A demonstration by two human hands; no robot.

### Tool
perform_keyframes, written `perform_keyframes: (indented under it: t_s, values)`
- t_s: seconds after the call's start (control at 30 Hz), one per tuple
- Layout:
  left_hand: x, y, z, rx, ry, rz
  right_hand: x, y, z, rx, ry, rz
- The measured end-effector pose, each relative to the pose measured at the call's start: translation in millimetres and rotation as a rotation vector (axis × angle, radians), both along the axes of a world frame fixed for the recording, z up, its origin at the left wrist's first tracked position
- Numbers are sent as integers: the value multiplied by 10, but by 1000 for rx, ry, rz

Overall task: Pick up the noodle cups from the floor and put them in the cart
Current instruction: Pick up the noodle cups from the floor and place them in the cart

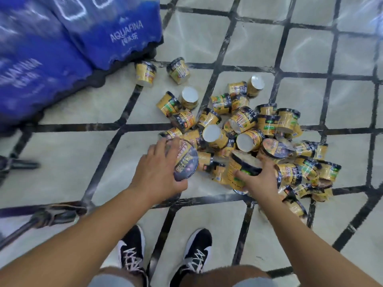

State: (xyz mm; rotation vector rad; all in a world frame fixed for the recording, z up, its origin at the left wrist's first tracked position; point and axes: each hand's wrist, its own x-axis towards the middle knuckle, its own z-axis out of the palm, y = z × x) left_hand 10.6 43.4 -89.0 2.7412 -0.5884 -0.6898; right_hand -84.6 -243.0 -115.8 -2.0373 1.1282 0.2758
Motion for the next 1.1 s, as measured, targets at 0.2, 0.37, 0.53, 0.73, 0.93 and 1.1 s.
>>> perform_keyframes:
  t_s: [0.2, 0.37, 0.53, 0.73, 0.93, 1.1]
  values:
    - [-540, 1188, 1819, -140, 7, 375, 206, 1087, 1585, 5, -198, 417]
    - [-1135, 2379, 3301, -213, -110, 660, 579, 2365, 2992, 24, -395, 680]
    - [-1761, 3843, 4318, -218, -226, 968, 765, 4095, 4051, 145, -793, 919]
    - [-2454, 5929, 4721, -78, -332, 1236, 562, 6533, 4453, 377, -836, 1299]
    - [-2742, 7658, 4453, 104, -119, 1318, 294, 8550, 3841, 354, -619, 1497]
    - [-2350, 8291, 3820, 155, -31, 1123, 248, 9425, 3019, 201, -398, 1476]
